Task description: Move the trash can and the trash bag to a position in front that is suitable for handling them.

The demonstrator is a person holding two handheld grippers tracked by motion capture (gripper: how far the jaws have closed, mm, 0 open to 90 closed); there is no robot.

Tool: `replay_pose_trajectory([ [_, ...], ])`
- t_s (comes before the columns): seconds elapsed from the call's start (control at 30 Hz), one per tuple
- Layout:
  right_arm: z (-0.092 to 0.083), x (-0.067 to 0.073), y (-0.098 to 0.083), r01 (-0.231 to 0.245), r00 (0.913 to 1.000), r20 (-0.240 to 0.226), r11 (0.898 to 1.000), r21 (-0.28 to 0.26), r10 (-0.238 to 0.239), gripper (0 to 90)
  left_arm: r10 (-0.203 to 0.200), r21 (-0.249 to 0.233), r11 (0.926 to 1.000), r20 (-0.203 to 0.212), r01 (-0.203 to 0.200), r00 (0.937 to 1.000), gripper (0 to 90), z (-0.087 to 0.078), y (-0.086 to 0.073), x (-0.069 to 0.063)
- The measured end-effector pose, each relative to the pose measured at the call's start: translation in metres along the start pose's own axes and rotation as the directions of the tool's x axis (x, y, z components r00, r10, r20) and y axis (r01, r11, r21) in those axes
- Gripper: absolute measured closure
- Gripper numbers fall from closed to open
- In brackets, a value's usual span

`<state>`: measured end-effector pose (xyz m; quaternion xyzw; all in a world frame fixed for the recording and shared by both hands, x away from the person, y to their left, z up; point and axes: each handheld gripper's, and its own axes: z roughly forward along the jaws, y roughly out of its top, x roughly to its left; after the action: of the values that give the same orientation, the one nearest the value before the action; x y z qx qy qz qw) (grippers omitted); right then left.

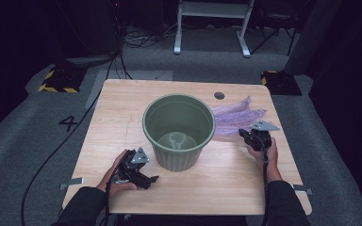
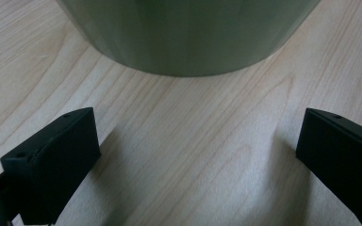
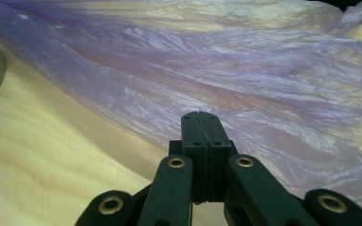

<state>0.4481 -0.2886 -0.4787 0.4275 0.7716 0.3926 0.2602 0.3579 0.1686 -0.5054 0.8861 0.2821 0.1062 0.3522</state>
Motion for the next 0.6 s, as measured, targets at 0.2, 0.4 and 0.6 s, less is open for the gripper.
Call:
replay_pose_trajectory([
  [0.2,-0.022,-0.012,-0.017,0.005,0.9999,0.015,1.0,0.001,-0.005,87.0,0.002,0.0,1.0,0.004,-0.002,1.0,0.0,0.003,0.003,0.0],
  [0.4,-0.032,-0.014,-0.017,-0.016,0.9969,0.076,1.0,-0.02,0.018,51.7,0.003,0.001,1.0,0.002,-0.003,1.0,0.0,0.004,0.004,0.0],
  [0.6,-0.053,-0.006,-0.004,0.003,0.9967,0.08,0.993,-0.118,0.007,30.6,0.003,0.0,1.0,-0.002,-0.003,1.0,0.0,0.004,0.005,0.0],
])
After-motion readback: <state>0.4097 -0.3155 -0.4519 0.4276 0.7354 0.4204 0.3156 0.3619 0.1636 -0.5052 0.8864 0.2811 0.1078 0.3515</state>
